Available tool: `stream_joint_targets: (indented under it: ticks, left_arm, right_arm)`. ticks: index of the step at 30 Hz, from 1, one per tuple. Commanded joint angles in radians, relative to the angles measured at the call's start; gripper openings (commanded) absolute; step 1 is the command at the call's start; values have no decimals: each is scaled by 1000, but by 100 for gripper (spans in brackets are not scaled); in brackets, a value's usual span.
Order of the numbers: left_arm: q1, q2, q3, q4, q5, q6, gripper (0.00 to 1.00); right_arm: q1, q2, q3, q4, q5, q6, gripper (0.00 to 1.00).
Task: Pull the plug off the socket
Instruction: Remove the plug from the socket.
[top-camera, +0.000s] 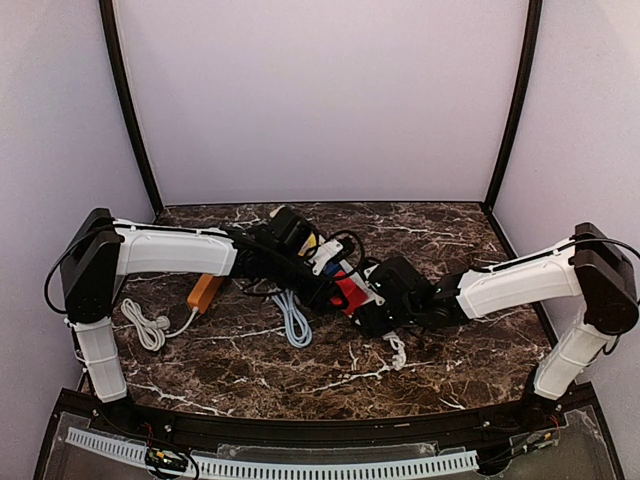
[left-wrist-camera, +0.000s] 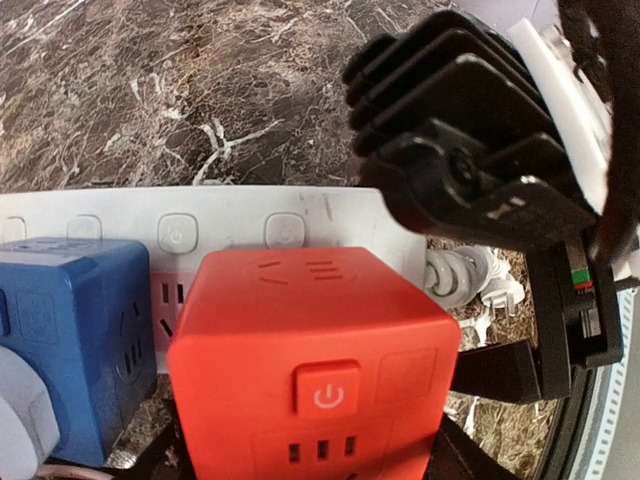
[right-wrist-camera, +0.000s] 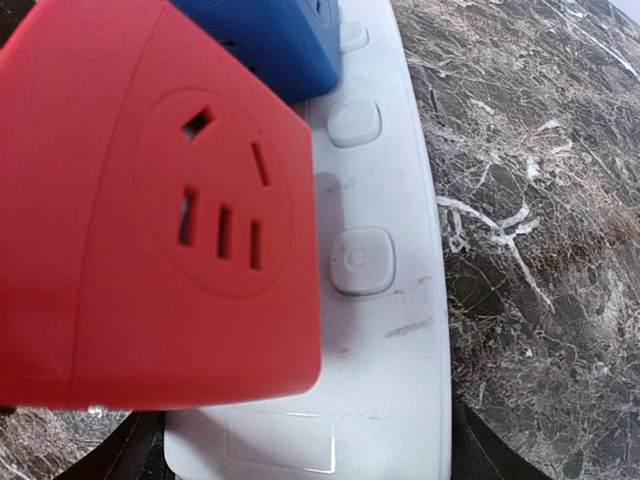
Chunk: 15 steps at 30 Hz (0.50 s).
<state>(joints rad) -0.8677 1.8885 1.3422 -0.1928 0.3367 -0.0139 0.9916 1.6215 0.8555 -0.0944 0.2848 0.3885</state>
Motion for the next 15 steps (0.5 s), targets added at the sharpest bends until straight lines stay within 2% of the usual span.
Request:
stream_joint_targets:
  ticks: [1,5,11,15]
  left_arm:
    - [-3,7,21,4,-1,4,58]
    - [-3,6,24,-5,-1,8,47]
    - [1,1,43,-43,-28,48,19]
    - [13,-13,50,-51,0,49,10]
  right_arm:
    - [37,-3,45,119,-86,-46,0]
    - [38,-6,34,118,-76,-51,0]
    - [42,-20,4,113,-58,-84,0]
    - [53,-20,-13,103,-37,-132,0]
